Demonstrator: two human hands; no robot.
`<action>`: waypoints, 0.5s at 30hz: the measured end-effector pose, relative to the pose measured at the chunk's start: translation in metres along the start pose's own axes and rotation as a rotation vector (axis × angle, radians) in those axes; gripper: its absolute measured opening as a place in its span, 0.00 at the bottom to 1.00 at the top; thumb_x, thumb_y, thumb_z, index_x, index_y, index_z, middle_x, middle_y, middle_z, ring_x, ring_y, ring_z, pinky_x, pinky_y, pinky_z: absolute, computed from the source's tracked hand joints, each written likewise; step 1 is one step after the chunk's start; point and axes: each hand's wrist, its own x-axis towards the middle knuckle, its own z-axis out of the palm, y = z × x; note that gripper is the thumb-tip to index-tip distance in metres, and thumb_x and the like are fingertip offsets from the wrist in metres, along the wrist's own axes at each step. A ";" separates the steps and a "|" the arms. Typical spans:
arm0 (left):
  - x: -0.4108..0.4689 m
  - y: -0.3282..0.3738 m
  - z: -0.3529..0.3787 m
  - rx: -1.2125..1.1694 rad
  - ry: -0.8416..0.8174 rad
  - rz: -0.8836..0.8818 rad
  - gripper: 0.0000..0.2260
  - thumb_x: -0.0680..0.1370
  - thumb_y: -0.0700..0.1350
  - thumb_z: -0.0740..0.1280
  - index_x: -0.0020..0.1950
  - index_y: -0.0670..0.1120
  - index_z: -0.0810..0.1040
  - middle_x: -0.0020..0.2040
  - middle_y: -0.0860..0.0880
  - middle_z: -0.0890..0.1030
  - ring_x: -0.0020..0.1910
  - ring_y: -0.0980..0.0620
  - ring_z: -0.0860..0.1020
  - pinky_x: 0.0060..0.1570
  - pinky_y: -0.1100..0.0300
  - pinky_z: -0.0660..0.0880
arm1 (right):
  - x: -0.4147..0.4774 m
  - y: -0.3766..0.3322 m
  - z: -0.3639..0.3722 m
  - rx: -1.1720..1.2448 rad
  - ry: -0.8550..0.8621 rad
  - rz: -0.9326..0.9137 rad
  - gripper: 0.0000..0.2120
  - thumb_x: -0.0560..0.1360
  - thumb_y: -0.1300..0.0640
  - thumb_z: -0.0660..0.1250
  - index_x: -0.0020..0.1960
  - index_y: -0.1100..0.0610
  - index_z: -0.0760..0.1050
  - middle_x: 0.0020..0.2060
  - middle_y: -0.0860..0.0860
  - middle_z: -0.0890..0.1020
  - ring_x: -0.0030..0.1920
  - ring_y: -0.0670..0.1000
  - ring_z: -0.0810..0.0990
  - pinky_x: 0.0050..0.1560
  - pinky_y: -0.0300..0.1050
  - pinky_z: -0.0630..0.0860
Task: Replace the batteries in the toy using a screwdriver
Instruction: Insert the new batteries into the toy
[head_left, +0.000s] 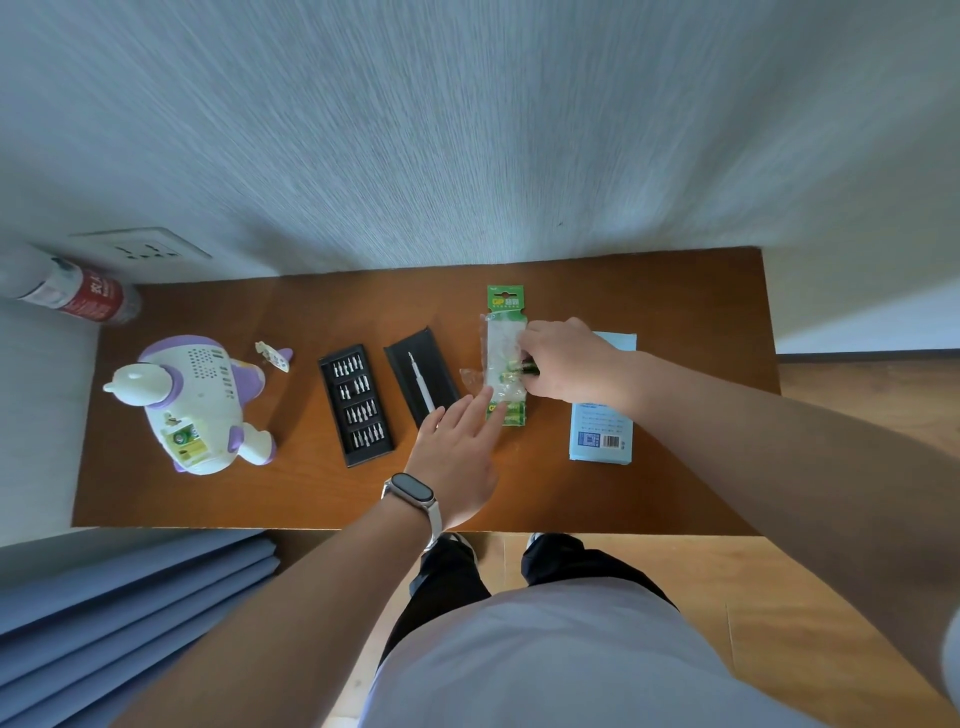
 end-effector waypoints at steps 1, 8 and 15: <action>0.000 0.000 0.000 0.000 0.001 -0.002 0.31 0.81 0.47 0.60 0.82 0.50 0.52 0.83 0.48 0.52 0.81 0.46 0.53 0.79 0.47 0.54 | 0.000 0.000 -0.001 -0.022 -0.017 -0.005 0.12 0.77 0.47 0.65 0.55 0.55 0.74 0.47 0.50 0.76 0.45 0.53 0.77 0.51 0.49 0.67; 0.000 0.001 -0.001 -0.008 0.013 -0.006 0.31 0.81 0.47 0.61 0.82 0.49 0.54 0.82 0.48 0.53 0.80 0.46 0.55 0.78 0.47 0.55 | -0.003 0.000 0.002 -0.056 -0.021 -0.002 0.10 0.78 0.52 0.62 0.56 0.54 0.78 0.45 0.50 0.77 0.45 0.53 0.77 0.50 0.49 0.66; 0.001 0.000 -0.006 -0.056 0.044 0.004 0.30 0.79 0.46 0.64 0.80 0.49 0.59 0.81 0.47 0.58 0.79 0.46 0.57 0.76 0.49 0.58 | -0.023 -0.004 -0.010 0.069 -0.007 0.049 0.08 0.78 0.55 0.62 0.46 0.57 0.78 0.40 0.50 0.74 0.40 0.52 0.74 0.50 0.48 0.66</action>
